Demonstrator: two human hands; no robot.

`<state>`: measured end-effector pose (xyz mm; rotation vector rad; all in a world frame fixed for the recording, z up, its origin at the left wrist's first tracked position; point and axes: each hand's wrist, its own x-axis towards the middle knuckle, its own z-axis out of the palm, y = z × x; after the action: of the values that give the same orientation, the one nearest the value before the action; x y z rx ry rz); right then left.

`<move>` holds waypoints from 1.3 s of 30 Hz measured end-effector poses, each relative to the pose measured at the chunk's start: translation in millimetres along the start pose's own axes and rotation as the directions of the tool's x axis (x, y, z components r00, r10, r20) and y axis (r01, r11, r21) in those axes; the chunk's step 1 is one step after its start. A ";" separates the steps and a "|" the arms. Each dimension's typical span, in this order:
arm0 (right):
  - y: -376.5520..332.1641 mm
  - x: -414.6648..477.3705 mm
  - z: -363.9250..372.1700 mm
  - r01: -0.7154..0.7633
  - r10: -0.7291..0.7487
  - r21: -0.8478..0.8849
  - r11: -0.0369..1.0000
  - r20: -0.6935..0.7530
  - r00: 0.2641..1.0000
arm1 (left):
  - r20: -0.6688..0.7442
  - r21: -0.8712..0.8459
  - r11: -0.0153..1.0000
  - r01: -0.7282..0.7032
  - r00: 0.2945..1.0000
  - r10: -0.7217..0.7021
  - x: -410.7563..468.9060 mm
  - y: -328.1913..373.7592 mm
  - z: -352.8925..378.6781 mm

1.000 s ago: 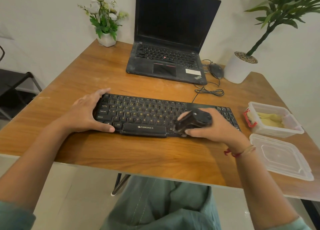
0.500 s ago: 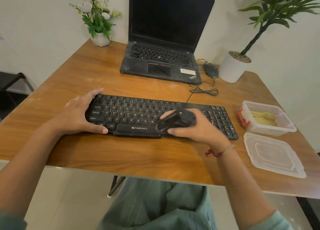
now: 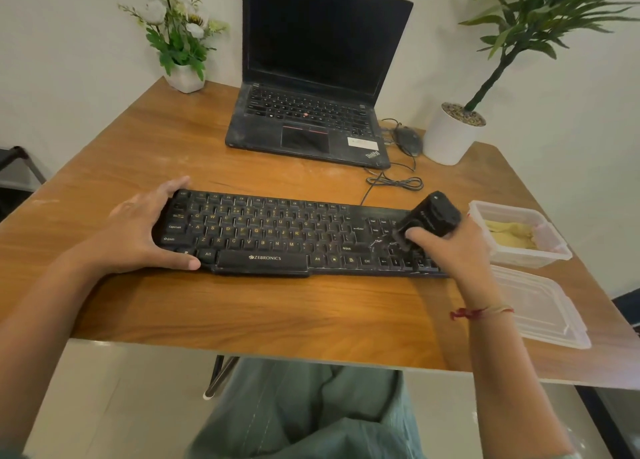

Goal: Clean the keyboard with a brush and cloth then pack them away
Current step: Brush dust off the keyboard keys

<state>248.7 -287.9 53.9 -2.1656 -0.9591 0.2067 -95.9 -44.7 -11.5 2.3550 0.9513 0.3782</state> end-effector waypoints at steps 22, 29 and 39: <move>-24.9 29.8 5.5 0.042 -0.022 -0.039 0.998 0.412 0.911 | -0.006 0.006 1.000 0.014 1.000 -0.014 1.4 -1.4 0.3; -30.2 25.7 16.6 0.039 -0.034 -0.003 0.999 0.423 0.905 | 0.016 -0.024 1.000 0.010 1.000 -0.010 1.4 -2.7 -0.1; -31.6 39.4 13.0 -0.029 0.021 0.013 0.999 0.390 0.921 | 0.025 -0.057 0.998 0.018 1.000 -0.017 2.4 -2.6 -0.7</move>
<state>253.0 -239.3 72.1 -2.1616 -1.1410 0.6787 -96.0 -41.2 -12.3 2.2932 0.9372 0.3639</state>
